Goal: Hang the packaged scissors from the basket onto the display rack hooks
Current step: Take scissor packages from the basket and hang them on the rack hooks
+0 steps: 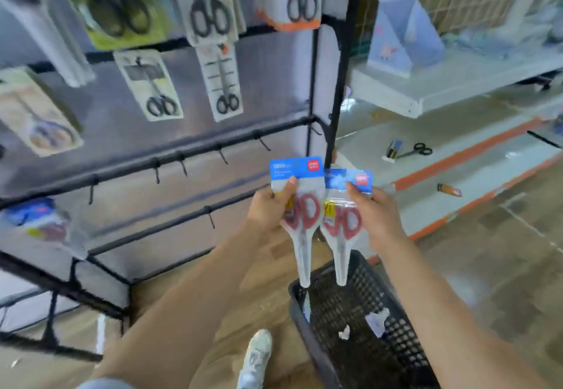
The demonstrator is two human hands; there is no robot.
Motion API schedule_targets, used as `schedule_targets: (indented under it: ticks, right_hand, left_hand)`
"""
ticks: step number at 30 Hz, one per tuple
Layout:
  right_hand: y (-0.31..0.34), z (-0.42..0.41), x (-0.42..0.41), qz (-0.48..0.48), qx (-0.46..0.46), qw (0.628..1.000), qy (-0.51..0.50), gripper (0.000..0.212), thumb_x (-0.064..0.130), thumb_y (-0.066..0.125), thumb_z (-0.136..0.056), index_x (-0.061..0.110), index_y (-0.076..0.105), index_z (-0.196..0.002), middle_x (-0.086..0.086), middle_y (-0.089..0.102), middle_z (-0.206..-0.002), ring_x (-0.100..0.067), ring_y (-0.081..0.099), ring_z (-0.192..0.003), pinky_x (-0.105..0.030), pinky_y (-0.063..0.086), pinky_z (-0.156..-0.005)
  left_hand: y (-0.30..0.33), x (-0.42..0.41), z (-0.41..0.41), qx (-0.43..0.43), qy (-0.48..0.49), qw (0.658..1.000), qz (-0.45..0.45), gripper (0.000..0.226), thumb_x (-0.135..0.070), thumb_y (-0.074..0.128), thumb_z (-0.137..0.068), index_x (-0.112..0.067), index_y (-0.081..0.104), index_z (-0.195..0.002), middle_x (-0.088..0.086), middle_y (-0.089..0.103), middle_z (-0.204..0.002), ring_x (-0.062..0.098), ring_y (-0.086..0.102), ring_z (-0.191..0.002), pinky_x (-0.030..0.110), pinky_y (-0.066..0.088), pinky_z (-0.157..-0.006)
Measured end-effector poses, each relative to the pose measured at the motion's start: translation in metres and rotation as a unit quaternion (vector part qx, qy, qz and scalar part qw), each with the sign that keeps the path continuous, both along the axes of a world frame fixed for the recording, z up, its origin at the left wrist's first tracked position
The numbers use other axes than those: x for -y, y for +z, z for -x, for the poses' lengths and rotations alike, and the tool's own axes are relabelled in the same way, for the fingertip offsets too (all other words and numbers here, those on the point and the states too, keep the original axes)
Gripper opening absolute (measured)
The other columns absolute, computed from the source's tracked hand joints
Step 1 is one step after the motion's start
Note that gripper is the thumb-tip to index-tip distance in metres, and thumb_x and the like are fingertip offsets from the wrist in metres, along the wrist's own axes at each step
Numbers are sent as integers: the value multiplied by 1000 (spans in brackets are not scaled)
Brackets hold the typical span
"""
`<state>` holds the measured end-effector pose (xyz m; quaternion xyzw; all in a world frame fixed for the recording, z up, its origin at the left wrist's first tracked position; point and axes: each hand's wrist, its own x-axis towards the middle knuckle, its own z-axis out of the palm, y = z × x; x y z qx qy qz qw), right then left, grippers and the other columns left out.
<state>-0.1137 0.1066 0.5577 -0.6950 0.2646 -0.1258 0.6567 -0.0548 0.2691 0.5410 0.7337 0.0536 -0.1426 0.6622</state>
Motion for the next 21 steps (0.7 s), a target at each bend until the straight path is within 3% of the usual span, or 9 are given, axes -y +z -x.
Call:
schedule_targets:
  ticks: [2, 4, 6, 10, 12, 15, 19, 21]
  right_hand:
    - [21, -7, -36, 17, 16, 999, 46, 11, 22, 65, -88, 12, 67, -89, -7, 64, -77, -17, 57, -69, -28, 44, -70]
    - [39, -11, -78, 29, 32, 996, 82, 8, 22, 64, -89, 14, 65, -87, -5, 61, -75, -13, 53, -64, -25, 43, -61]
    - [50, -13, -116, 41, 47, 992, 111, 6, 21, 65, -89, 15, 64, -88, -4, 60, -77, -10, 51, -63, -17, 41, -54]
    - [55, -21, -190, 35, 43, 983, 175, 11, 20, 66, -88, 10, 66, -93, -4, 61, -77, -14, 53, -69, -26, 41, -66]
    - [53, -25, -226, 23, 41, 980, 193, 12, 18, 65, -88, 10, 67, -97, -2, 61, -78, -14, 54, -73, -27, 42, -71]
    - [49, -34, -283, 14, 25, 974, 226, 6, 16, 64, -89, 15, 65, -95, 0, 63, -80, -13, 57, -73, -27, 45, -68]
    - [33, -42, -367, 17, -5, 957, 289, 9, 15, 65, -88, 11, 66, -95, -9, 69, -91, -25, 63, -85, -39, 50, -83]
    - [23, -46, -407, 2, -16, 953, 302, 6, 12, 65, -88, 11, 64, -94, -11, 69, -94, -24, 63, -82, -38, 51, -80]
  left_hand:
    - [20, -40, 10, 11, 38, 999, 0, 33, -41, 63, -88, -17, 62, -65, -7, 61, -58, 9, 58, -59, 24, 48, -63]
    - [34, -80, 21, 8, 84, 996, 8, 33, -44, 65, -85, -16, 64, -67, 1, 64, -68, 17, 61, -68, 31, 52, -69]
    - [43, -119, 30, 13, 127, 991, 39, 30, -41, 66, -85, -18, 62, -66, 1, 62, -67, 16, 58, -64, 29, 48, -66]
    - [47, -198, 43, 11, 189, 979, 74, 29, -32, 68, -86, -17, 61, -63, -3, 59, -56, 14, 53, -56, 24, 44, -56]
    - [46, -237, 46, 14, 204, 976, 77, 28, -32, 69, -85, -16, 60, -63, 1, 58, -60, 15, 53, -57, 24, 43, -55]
    - [39, -300, 51, 7, 236, 969, 75, 30, -32, 69, -85, -17, 57, -61, -1, 56, -56, 8, 51, -45, 16, 39, -43]
    - [23, -386, 62, -7, 283, 957, 64, 26, -36, 73, -80, -16, 63, -67, 7, 63, -69, 18, 59, -62, 27, 48, -61]
    - [14, -426, 70, -9, 316, 947, 53, 22, -31, 70, -83, -16, 63, -69, 1, 62, -63, 13, 58, -57, 22, 48, -54]
